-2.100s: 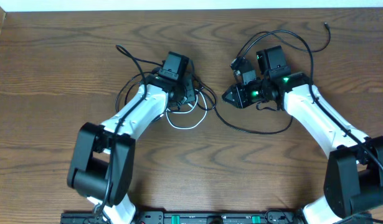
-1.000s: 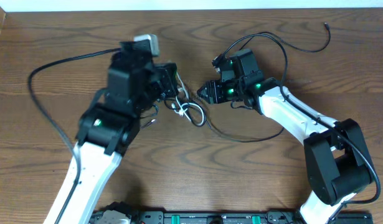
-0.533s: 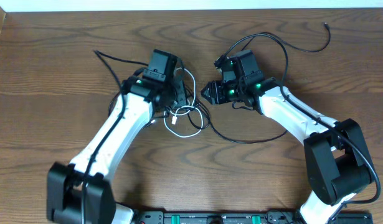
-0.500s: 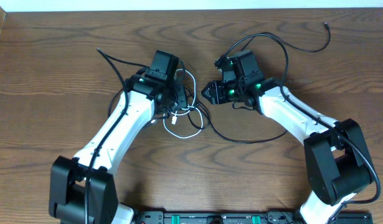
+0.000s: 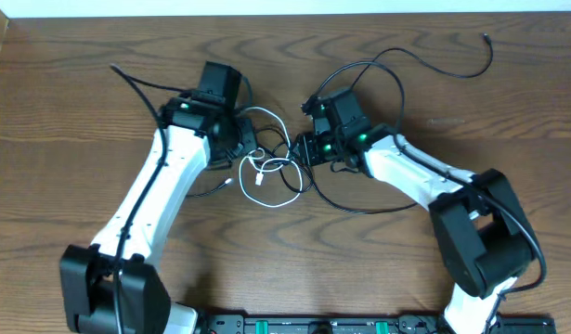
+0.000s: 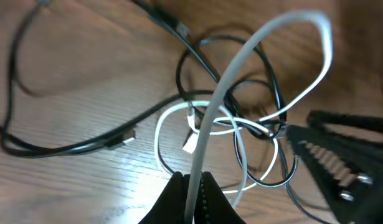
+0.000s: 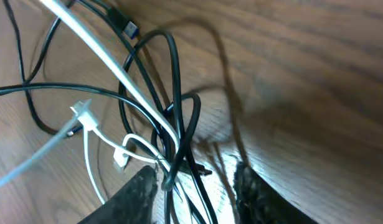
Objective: Untangle cables
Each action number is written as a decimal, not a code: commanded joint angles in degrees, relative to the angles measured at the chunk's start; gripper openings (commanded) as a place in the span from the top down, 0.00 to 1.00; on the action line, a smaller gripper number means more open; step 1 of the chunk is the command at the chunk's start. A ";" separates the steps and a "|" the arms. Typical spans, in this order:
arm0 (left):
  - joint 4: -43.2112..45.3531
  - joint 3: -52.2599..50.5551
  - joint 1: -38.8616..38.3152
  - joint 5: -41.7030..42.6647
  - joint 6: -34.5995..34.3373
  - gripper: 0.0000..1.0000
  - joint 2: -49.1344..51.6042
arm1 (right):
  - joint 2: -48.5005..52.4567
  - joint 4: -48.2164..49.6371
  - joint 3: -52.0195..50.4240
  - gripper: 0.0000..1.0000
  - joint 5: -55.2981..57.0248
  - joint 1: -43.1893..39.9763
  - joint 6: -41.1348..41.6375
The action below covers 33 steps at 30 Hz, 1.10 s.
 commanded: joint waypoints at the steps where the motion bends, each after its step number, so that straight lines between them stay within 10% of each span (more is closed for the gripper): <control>1: -0.87 1.73 0.20 -2.95 1.42 0.93 -1.51 | 1.22 0.92 0.46 0.68 0.20 1.62 4.83; 10: -1.53 1.73 0.20 -2.95 1.42 0.93 -1.51 | 1.77 1.01 0.46 0.85 -1.86 2.45 13.94; 18: -1.53 1.73 0.20 -2.95 1.42 0.93 -1.51 | 5.51 0.57 0.46 0.80 2.16 3.50 18.97; 24: -1.53 1.73 0.20 -2.91 1.42 0.93 -1.53 | 7.02 3.06 0.46 0.99 3.67 3.02 17.68; 33: -0.92 7.80 0.22 -11.93 3.96 0.93 -13.92 | 6.99 1.53 0.46 0.99 4.20 -1.81 11.76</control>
